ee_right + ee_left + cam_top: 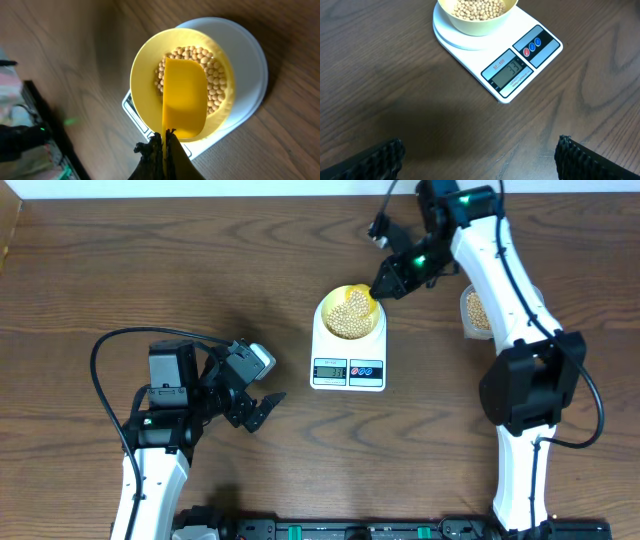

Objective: Scoop item into bowl and weigh 50g on scale
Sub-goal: 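Tilt the scoop slowly to trickle soybeans into the bowl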

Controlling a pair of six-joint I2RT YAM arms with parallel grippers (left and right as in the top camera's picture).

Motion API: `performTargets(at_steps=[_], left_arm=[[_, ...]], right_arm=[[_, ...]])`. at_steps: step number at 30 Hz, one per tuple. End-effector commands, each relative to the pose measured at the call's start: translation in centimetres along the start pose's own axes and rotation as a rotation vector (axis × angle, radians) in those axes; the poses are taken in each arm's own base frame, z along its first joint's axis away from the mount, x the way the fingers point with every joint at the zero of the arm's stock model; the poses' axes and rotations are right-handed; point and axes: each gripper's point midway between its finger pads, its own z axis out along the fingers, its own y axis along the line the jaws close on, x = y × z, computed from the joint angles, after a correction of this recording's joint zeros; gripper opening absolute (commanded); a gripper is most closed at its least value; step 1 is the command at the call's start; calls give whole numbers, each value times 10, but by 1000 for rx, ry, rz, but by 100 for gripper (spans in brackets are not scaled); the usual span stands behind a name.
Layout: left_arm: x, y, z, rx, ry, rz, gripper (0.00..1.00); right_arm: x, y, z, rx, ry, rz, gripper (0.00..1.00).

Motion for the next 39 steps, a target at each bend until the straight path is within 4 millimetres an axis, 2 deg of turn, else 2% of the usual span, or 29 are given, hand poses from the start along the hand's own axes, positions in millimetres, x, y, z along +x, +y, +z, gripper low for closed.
performTargets(at_steps=[1,9,19,39], left_arm=[[-1,1,0,-5,0,14,98],[-1,1,0,-5,0,14,98],[-1,1,0,-5,0,14,98],[-1,1,0,-5,0,14,98]], right_arm=[[-1,0,6,41,26,-67,1],[-2,4,7,40,25,-100,1],[-17,5,-11,102,-17,-158,1],[-11,16,-3,96,31,-241,1]])
